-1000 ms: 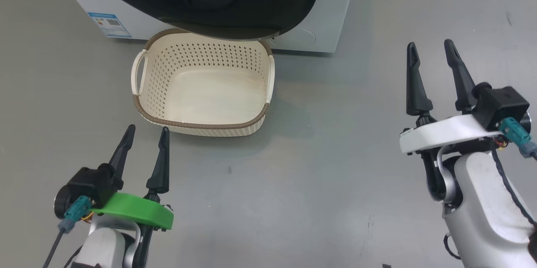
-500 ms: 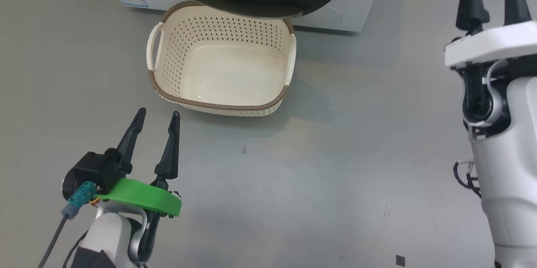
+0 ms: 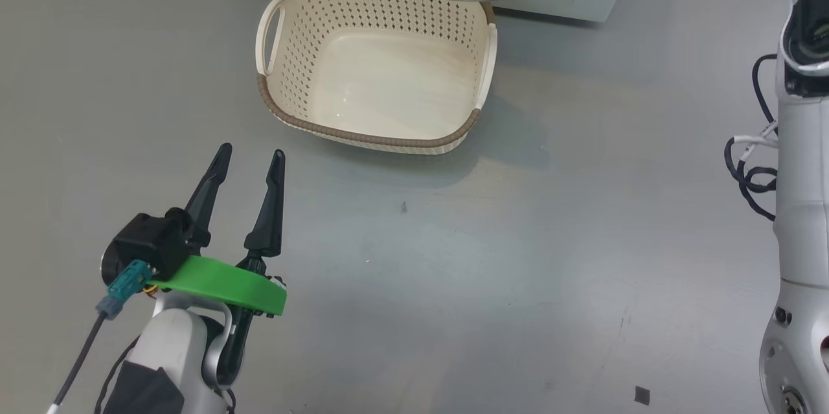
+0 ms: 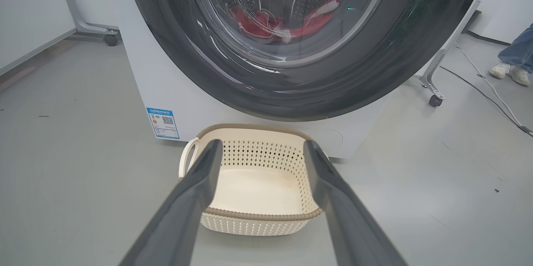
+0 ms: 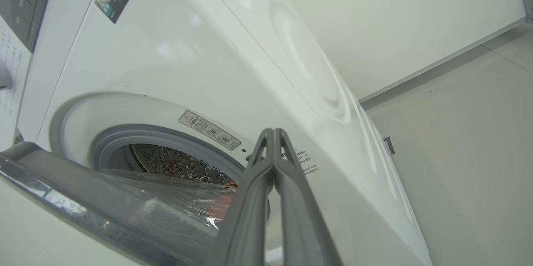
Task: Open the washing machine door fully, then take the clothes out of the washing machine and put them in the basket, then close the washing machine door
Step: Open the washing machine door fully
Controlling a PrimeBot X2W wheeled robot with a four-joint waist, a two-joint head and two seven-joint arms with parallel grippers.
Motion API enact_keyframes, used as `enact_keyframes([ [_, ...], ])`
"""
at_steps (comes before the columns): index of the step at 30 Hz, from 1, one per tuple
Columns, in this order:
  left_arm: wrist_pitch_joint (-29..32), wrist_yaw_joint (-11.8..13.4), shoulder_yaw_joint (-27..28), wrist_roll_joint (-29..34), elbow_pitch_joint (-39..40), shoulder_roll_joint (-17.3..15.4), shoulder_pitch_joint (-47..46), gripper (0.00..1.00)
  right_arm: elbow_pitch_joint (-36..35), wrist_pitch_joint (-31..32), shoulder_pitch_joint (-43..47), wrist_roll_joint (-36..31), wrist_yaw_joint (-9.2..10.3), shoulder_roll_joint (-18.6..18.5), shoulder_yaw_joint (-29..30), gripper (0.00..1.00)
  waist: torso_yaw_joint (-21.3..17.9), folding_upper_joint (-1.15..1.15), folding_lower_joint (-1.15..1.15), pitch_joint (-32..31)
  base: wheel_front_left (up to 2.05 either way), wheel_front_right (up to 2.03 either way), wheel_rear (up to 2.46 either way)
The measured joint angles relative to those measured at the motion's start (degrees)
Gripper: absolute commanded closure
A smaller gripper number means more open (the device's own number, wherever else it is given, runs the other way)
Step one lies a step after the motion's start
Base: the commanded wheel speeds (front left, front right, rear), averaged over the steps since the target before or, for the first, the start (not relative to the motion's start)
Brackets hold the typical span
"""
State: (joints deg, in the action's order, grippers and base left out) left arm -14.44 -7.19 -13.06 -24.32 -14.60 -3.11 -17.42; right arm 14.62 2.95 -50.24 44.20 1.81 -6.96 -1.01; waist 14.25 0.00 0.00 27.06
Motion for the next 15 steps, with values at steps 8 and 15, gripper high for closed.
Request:
enact_keyframes([
  [8,0.0,0.0,-0.3,-1.2,-0.2,0.0,-0.8,0.0,5.3,7.3,-5.7,9.6,2.45,1.8,3.0,1.0,1.7,0.0,0.0,1.7,0.0,0.0,0.0],
  [15,0.0,0.0,-0.6,-1.7,-0.6,0.0,-1.7,0.0,9.1,13.1,-10.0,15.5,2.99,2.2,3.4,1.0,2.9,0.0,0.0,2.6,0.0,0.0,0.0],
])
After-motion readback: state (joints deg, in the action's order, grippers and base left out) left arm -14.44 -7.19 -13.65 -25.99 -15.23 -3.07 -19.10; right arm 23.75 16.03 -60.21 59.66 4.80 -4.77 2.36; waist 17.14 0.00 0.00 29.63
